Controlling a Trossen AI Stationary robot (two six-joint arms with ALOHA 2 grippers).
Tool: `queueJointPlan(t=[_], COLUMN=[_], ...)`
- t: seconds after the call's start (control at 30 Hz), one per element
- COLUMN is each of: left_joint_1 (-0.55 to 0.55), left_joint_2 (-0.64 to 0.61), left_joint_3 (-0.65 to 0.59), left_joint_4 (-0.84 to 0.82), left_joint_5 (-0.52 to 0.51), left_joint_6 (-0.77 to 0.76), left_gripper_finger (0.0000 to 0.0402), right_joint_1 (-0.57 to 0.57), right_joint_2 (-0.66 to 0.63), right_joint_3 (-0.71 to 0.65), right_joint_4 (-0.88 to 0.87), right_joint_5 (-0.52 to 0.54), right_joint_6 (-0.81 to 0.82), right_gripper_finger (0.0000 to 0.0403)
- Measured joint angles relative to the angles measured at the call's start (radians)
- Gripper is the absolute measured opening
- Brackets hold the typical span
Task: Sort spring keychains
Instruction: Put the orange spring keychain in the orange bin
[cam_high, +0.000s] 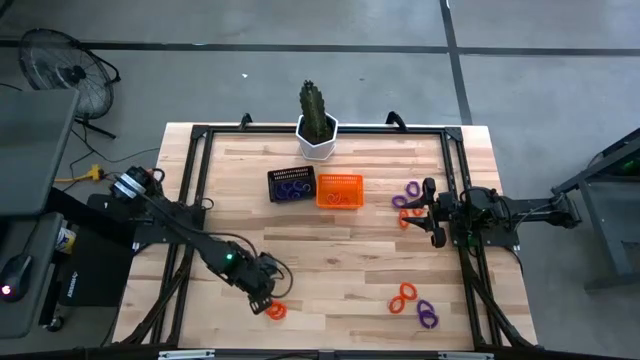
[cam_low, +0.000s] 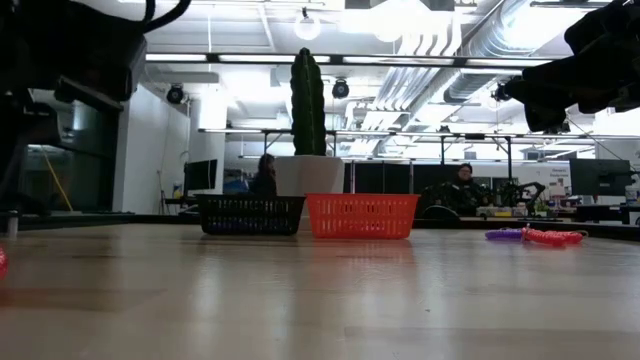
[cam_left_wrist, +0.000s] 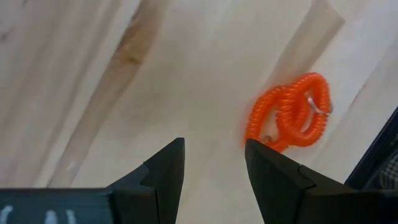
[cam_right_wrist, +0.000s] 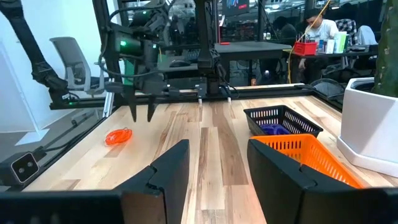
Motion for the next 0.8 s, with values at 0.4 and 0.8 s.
queueJointPlan(t=[0.4, 0.8], left_joint_1=[-0.008, -0.019], left_joint_2=[0.117, 0.127], left_joint_3=[0.099, 0.103], left_joint_4=[-0.008, -0.009], left_joint_5=[0.003, -0.006], left_joint_6=[0.043, 0.049], left_gripper_finger=[0.0168, 0.0168], right_joint_1=[0.000, 0.000], right_joint_2=[0.000, 0.000], right_joint_3=[0.000, 0.000], right_joint_4=[0.000, 0.000], right_joint_5=[0.000, 0.000], right_joint_6=[0.000, 0.000], right_gripper_finger=[0.0157, 0.0156])
